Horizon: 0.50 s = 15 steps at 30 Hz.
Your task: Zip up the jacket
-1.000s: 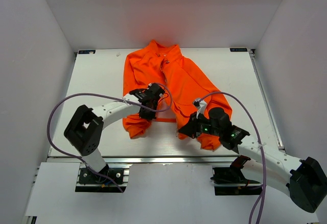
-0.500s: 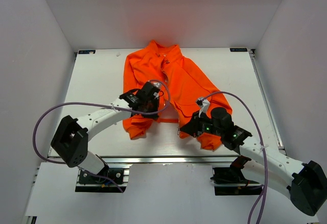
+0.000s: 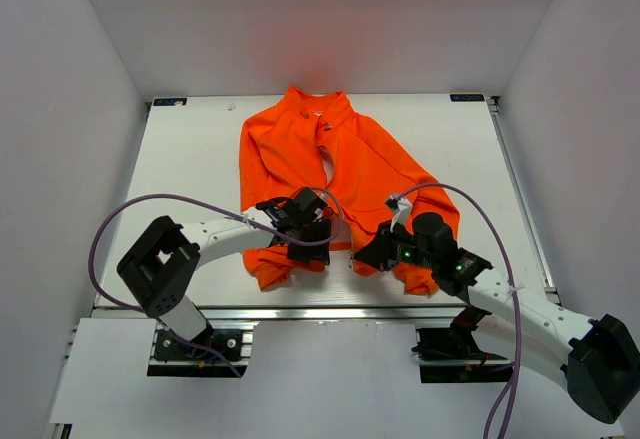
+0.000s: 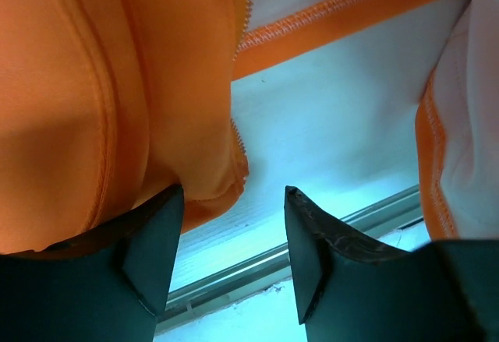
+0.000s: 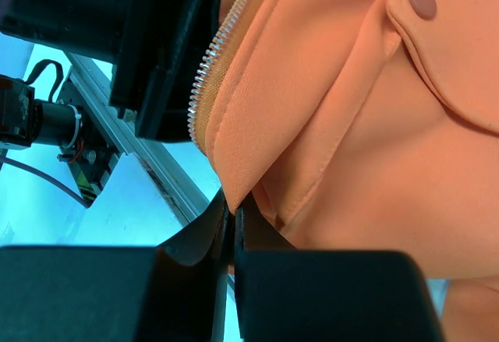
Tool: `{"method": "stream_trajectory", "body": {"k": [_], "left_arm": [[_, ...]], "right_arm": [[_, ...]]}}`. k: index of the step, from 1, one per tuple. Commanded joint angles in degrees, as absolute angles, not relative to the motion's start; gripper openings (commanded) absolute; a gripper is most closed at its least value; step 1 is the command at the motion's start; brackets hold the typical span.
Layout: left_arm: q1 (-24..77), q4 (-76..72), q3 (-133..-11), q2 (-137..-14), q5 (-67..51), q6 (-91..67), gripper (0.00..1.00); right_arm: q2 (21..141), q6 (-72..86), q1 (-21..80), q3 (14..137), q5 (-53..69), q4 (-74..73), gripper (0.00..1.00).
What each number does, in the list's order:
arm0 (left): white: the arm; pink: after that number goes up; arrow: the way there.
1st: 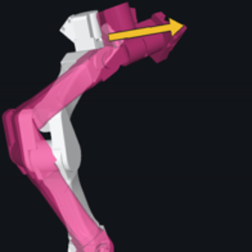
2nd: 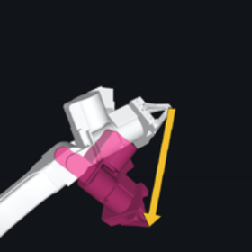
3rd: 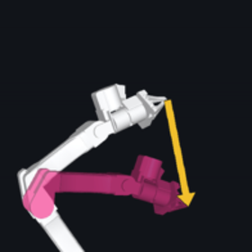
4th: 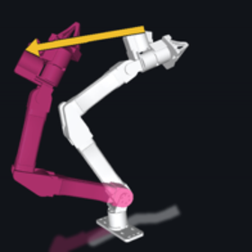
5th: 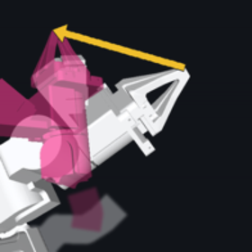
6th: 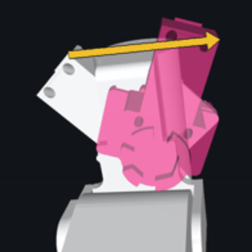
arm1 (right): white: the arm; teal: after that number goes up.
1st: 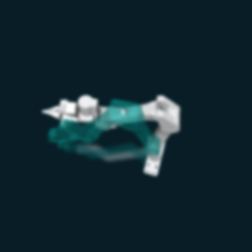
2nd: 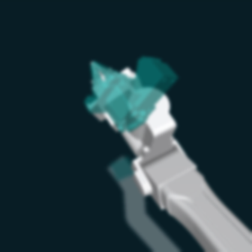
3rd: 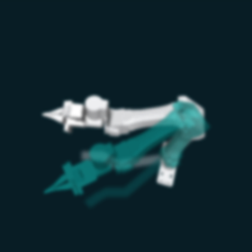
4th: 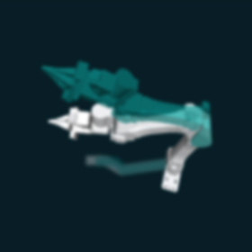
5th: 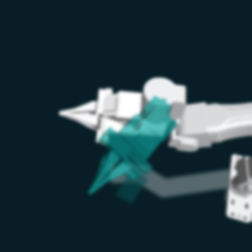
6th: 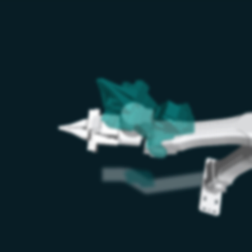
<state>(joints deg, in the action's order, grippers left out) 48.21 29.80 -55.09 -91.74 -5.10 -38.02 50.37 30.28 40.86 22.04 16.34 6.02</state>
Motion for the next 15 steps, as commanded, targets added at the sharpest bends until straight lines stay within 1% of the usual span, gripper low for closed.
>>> {"method": "stream_trajectory", "body": {"k": [1, 4, 13, 14, 15], "left_arm": [[48.3, 30.0, -56.1, -91.9, -2.5, -39.6, 0.64], [48.9, 31.6, -55.6, -92.7, 1.6, -41.8, 0.6], [51.7, 29.0, -53.6, -95.8, 5.4, -46.3, 0.6], [51.9, 28.8, -53.7, -96.8, 5.9, -46.9, 0.59], [52.4, 29.4, -54.1, -97.4, 8.2, -47.5, 0.56]], "right_arm": [[49.5, 31.1, 40.5, 21.4, 15.4, 7.5, 0.0], [49.0, 31.4, 40.5, 21.1, 14.8, 7.4, 0.0], [48.6, 31.9, 40.5, 20.4, 13.7, 7.2, 0.0], [48.3, 32.3, 40.5, 20.4, 13.2, 7.0, 0.0], [48.2, 32.3, 40.5, 20.2, 13.0, 6.9, 0.0]]}}
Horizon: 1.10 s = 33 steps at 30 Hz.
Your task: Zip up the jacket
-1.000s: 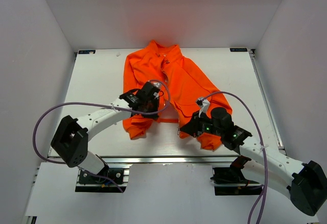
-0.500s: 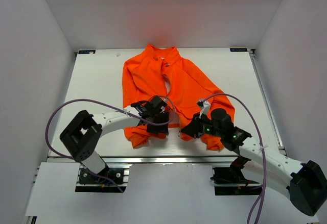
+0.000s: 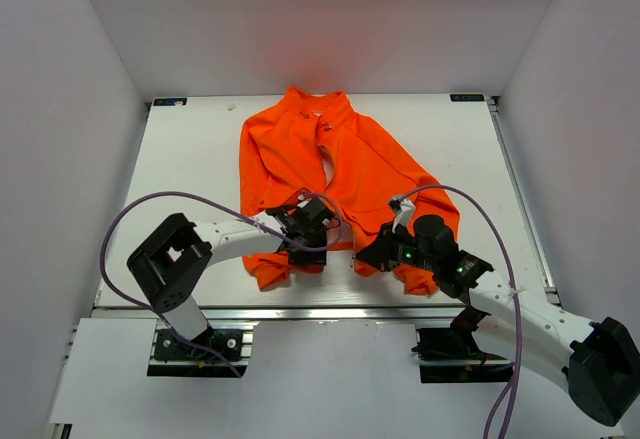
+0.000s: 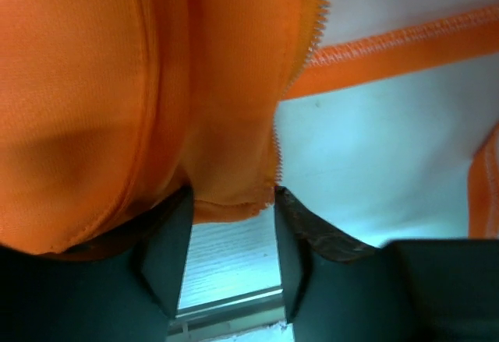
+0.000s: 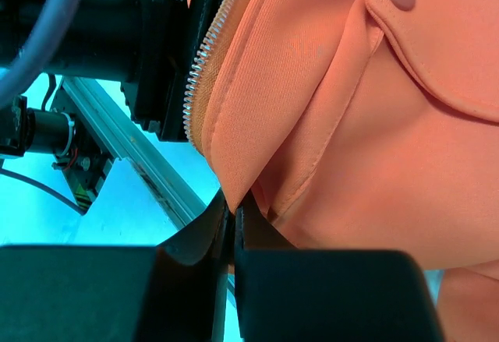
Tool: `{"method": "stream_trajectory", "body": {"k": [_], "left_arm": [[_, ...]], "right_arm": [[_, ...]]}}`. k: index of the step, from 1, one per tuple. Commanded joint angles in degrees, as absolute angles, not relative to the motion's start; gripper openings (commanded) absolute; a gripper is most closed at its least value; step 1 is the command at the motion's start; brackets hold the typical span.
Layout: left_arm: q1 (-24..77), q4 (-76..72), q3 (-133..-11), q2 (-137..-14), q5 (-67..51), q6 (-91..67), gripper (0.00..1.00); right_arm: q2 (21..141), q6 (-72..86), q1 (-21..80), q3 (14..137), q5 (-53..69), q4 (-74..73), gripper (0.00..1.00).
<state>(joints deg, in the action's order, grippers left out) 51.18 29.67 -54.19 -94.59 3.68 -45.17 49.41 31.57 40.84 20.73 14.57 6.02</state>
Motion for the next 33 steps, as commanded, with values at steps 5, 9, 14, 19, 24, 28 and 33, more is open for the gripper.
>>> {"method": "stream_trajectory", "body": {"k": [5, 9, 14, 19, 24, 28, 33], "left_arm": [[52.7, 31.5, -55.4, -101.8, 10.9, -48.4, 0.35], [53.3, 32.6, -56.6, -104.0, 12.2, -48.4, 0.31], [53.7, 34.0, -58.0, -104.9, 12.3, -48.3, 0.45], [53.7, 32.9, -57.0, -103.0, 11.6, -49.0, 0.53], [53.7, 33.0, -57.7, -105.4, 10.8, -49.3, 0.52], [53.8, 33.8, -58.4, -107.7, 11.6, -49.7, 0.48], [54.8, 37.7, -60.8, -113.1, 14.9, -51.1, 0.44]], "right_arm": [[46.9, 32.7, 40.5, 19.9, 11.3, 6.1, 0.0], [46.5, 32.9, 40.5, 19.9, 10.3, 5.2, 0.0], [46.3, 32.8, 40.5, 20.0, 9.7, 4.4, 0.0], [46.4, 32.8, 40.5, 20.0, 9.7, 4.4, 0.0], [46.5, 32.5, 40.5, 20.2, 9.6, 4.0, 0.0], [46.1, 32.6, 40.5, 20.3, 8.8, 3.1, 0.0], [45.2, 32.3, 40.6, 20.7, 7.3, 1.7, 0.0]]}}
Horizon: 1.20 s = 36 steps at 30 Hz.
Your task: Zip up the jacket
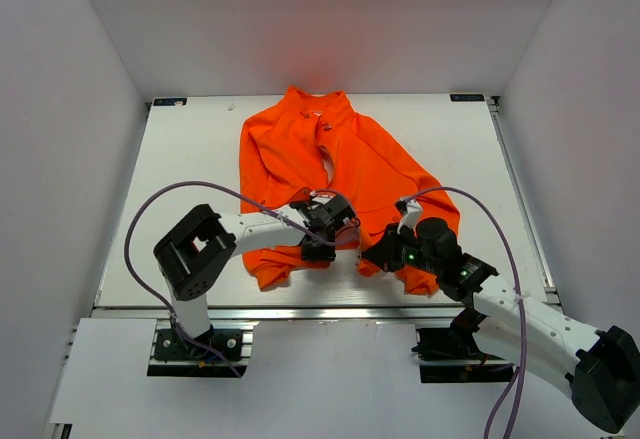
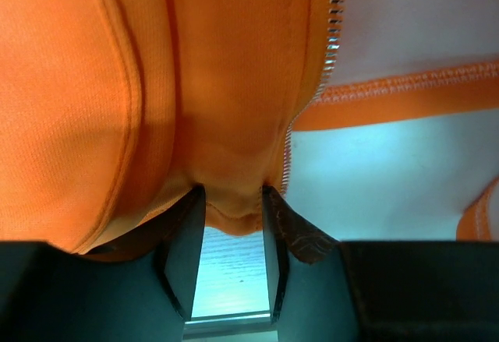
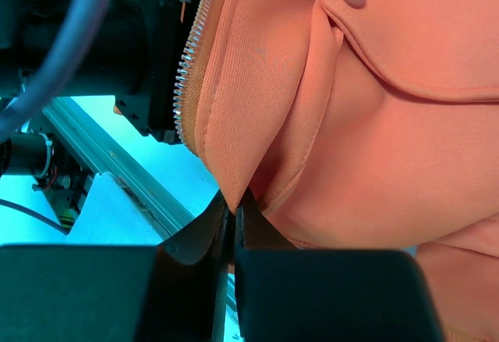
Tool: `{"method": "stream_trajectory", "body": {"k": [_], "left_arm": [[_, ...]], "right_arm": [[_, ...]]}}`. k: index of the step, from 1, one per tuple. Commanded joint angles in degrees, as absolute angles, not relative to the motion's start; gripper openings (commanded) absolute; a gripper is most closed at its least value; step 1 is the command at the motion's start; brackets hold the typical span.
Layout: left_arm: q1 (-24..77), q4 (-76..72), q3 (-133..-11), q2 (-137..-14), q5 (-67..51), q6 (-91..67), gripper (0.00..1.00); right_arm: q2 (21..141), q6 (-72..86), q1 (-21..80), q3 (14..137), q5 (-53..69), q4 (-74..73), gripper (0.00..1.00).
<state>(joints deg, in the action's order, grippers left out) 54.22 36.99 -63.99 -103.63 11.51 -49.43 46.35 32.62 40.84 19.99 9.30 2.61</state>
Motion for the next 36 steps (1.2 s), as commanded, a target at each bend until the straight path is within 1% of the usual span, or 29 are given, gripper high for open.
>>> {"method": "stream_trajectory", "body": {"k": [1, 4, 7, 8, 10, 11, 13, 14, 19, 22, 29, 30, 32, 33, 36], "left_arm": [[54.8, 38.0, -61.4, -113.8, 14.9, -51.2, 0.44], [54.9, 38.2, -61.9, -115.3, 14.9, -51.3, 0.46], [55.0, 38.7, -61.9, -116.3, 15.1, -51.8, 0.44], [55.0, 38.8, -62.0, -116.6, 15.0, -51.8, 0.38], [55.0, 38.8, -62.0, -117.1, 14.6, -51.8, 0.3], [55.0, 38.6, -61.9, -117.0, 14.4, -51.7, 0.21], [55.0, 38.1, -61.7, -116.3, 14.2, -51.2, 0.11], [55.0, 38.0, -61.8, -115.9, 14.3, -51.0, 0.0], [55.0, 35.3, -61.0, -111.0, 13.0, -48.3, 0.0], [54.9, 33.6, -59.9, -105.0, 12.8, -47.1, 0.0], [54.9, 25.8, -54.5, -83.8, 14.9, -44.7, 0.0], [54.9, 22.6, -53.4, -79.0, 14.5, -43.6, 0.0], [55.0, 19.9, -50.3, -74.4, 14.2, -43.2, 0.0], [54.9, 17.1, -49.2, -70.2, 13.8, -42.5, 0.0], [55.0, 11.6, -44.9, -64.2, 13.3, -42.1, 0.0]], "right_arm": [[45.1, 32.2, 40.6, 20.9, 7.0, 1.6, 0.0], [44.9, 32.1, 40.5, 21.2, 6.1, 1.0, 0.0], [44.5, 32.0, 40.5, 21.5, 4.9, 0.1, 0.0], [44.4, 32.0, 40.5, 21.5, 4.7, 0.1, 0.0], [44.1, 31.8, 40.5, 21.5, 4.3, 0.1, 0.0], [44.0, 31.7, 40.5, 21.6, 4.2, 0.1, 0.0], [44.3, 31.8, 40.5, 21.6, 4.2, 0.1, 0.0], [44.4, 31.8, 40.5, 21.7, 4.2, 0.1, 0.0], [45.2, 31.2, 40.5, 22.0, 5.4, 1.1, 0.0], [45.6, 30.7, 40.5, 22.7, 6.5, 1.9, 0.0], [46.8, 28.9, 40.3, 23.8, 15.1, 7.5, 0.0], [47.3, 28.0, 40.3, 24.0, 16.4, 9.6, 0.0], [47.6, 27.7, 40.1, 24.6, 19.8, 11.5, 0.0], [47.6, 27.7, 40.0, 24.7, 20.9, 14.2, 0.0], [47.9, 28.3, 39.4, 24.7, 26.2, 18.8, 0.0]]}}
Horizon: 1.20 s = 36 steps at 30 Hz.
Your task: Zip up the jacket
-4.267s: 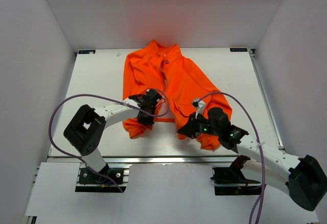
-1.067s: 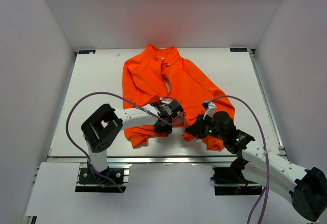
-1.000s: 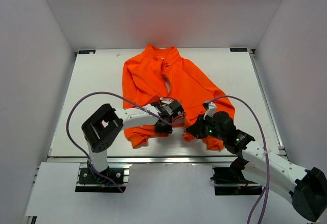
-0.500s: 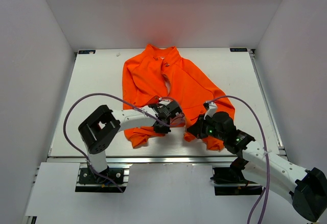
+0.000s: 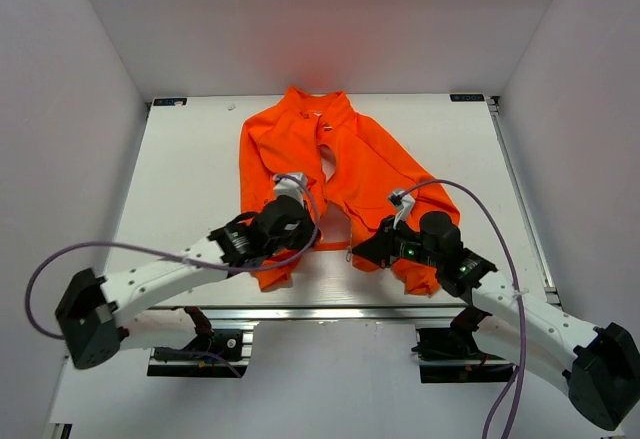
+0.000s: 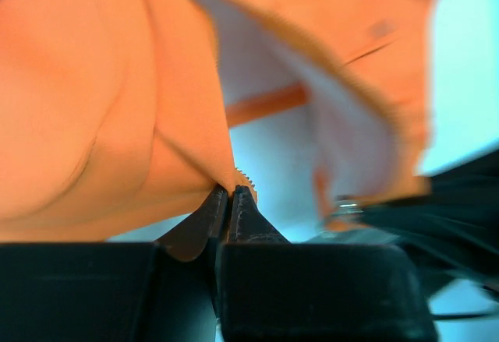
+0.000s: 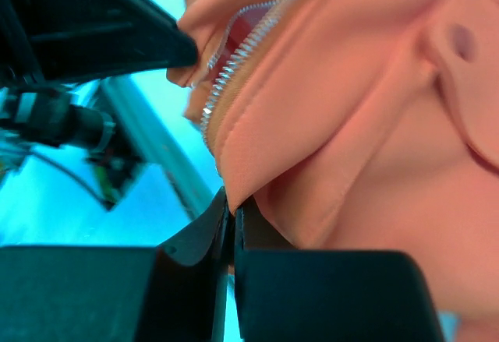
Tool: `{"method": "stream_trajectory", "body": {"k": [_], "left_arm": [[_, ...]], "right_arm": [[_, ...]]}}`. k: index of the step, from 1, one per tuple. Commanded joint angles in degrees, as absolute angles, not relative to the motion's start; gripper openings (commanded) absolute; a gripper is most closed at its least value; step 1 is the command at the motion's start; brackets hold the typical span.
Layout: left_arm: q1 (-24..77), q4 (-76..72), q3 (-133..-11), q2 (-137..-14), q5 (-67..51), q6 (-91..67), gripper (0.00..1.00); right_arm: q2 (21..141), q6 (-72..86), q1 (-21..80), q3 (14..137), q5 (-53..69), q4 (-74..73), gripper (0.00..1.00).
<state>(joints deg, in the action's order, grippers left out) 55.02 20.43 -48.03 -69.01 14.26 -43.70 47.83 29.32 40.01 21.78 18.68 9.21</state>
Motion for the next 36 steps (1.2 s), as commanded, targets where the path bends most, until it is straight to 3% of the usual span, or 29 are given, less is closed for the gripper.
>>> {"method": "stream_trajectory", "body": {"k": [1, 9, 18, 36], "left_arm": [[54.9, 10.6, -43.9, -60.8, 13.5, -42.1, 0.0], [55.0, 2.7, -38.6, -52.9, 14.4, -40.3, 0.0], [55.0, -6.6, -33.4, -50.2, 13.2, -38.0, 0.0], [55.0, -24.7, -22.4, -43.9, 10.0, -37.4, 0.0]], "right_arm": [[48.1, 29.4, 39.2, 24.6, 26.9, 21.9, 0.0], [55.3, 35.5, 36.8, 25.0, 41.6, 39.5, 0.0], [63.5, 42.0, 36.4, 30.5, 43.3, 38.9, 0.0], [66.4, 49.7, 35.5, 26.0, 45.6, 48.3, 0.0]]}}
